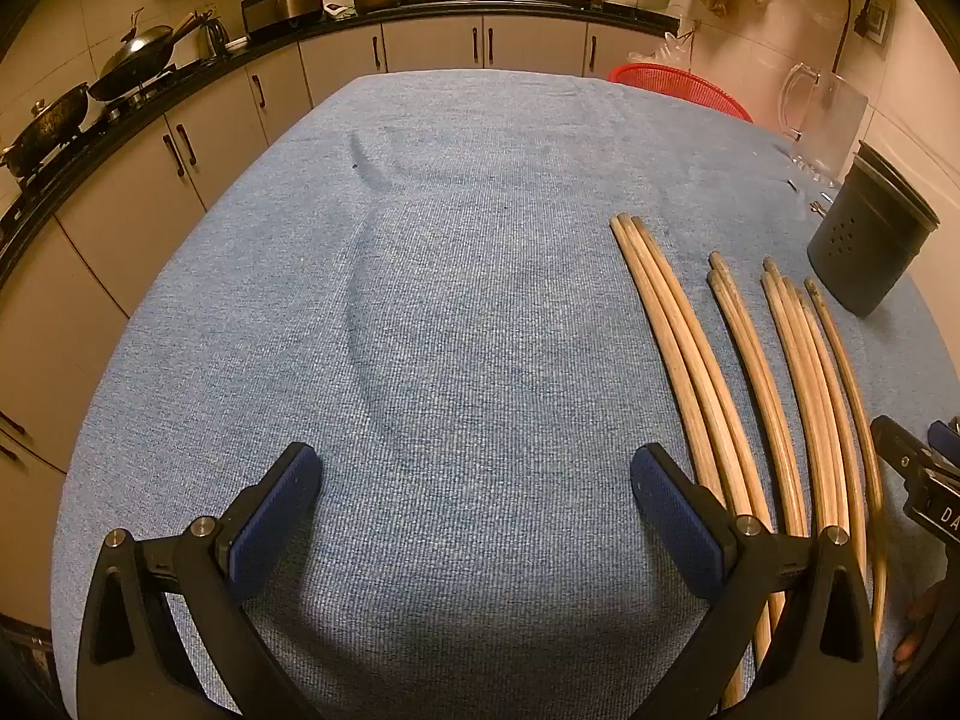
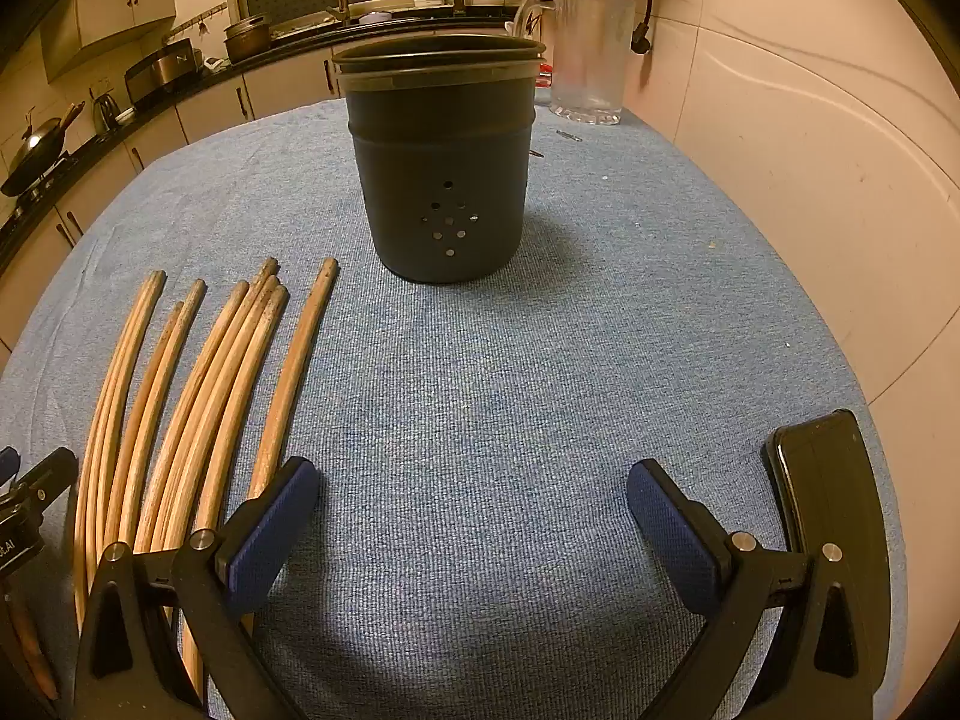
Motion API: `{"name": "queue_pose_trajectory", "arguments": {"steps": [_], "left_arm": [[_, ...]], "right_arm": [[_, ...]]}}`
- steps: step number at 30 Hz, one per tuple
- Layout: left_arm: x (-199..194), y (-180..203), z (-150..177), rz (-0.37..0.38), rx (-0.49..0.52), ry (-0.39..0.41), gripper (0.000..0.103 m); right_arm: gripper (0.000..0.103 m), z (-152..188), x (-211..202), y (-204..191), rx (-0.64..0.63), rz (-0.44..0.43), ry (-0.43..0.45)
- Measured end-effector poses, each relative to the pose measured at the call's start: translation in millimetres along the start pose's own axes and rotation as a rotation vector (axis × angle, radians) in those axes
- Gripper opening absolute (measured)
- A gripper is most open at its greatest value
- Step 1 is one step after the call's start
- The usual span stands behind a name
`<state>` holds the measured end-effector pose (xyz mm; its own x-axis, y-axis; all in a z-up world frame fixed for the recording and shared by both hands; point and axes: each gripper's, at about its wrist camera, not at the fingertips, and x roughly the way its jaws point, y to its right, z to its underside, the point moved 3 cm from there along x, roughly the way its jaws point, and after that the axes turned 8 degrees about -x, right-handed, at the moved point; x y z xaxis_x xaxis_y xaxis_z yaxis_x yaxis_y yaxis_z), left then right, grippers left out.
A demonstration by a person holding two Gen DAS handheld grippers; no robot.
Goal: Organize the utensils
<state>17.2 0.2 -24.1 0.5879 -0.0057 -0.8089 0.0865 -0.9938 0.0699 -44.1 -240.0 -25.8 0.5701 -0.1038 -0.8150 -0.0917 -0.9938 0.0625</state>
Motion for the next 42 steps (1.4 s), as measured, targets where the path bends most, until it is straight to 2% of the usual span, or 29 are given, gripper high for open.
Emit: {"name": "queue_pose_trajectory", "arguments": {"steps": [17, 19, 22, 25, 27, 31, 35, 39, 42], "left_arm": [[-4, 0, 2, -0.006, 0.005, -0.008, 0.103], [-7, -5, 4, -0.025, 0.002, 0.005, 0.103], [-31, -7, 6, -0.04, -0.029, 0.087, 0.103], [-70, -9, 17, -0.051, -0.042, 0.204, 0.103], [-95, -5, 28, -0.065, -0.017, 0.266, 0.103], [-141, -5, 49, -0.086, -0.007, 0.379, 0.103], [-177, -6, 64, -0.08, -0.011, 0.477, 0.103], [-195, -15, 70, -0.07, -0.016, 0.515, 0.103], [-199, -15, 73, -0.059, -0.015, 0.507, 0.103]], "right_arm": [[0.103, 0, 1, 2, -0.008, -0.006, -0.015], [0.103, -2, 1, -1, -0.027, -0.016, -0.025], [0.103, -1, -10, 1, -0.031, 0.015, -0.016], [0.103, 3, -47, -3, -0.052, 0.028, 0.087], [0.103, 7, -91, -10, -0.083, 0.074, 0.21], [0.103, 24, -149, -22, -0.094, 0.078, 0.336], [0.103, 36, -171, -35, -0.107, 0.042, 0.348], [0.103, 51, -178, -39, -0.113, 0.003, 0.341], [0.103, 57, -179, -43, -0.13, 0.004, 0.337]]}}
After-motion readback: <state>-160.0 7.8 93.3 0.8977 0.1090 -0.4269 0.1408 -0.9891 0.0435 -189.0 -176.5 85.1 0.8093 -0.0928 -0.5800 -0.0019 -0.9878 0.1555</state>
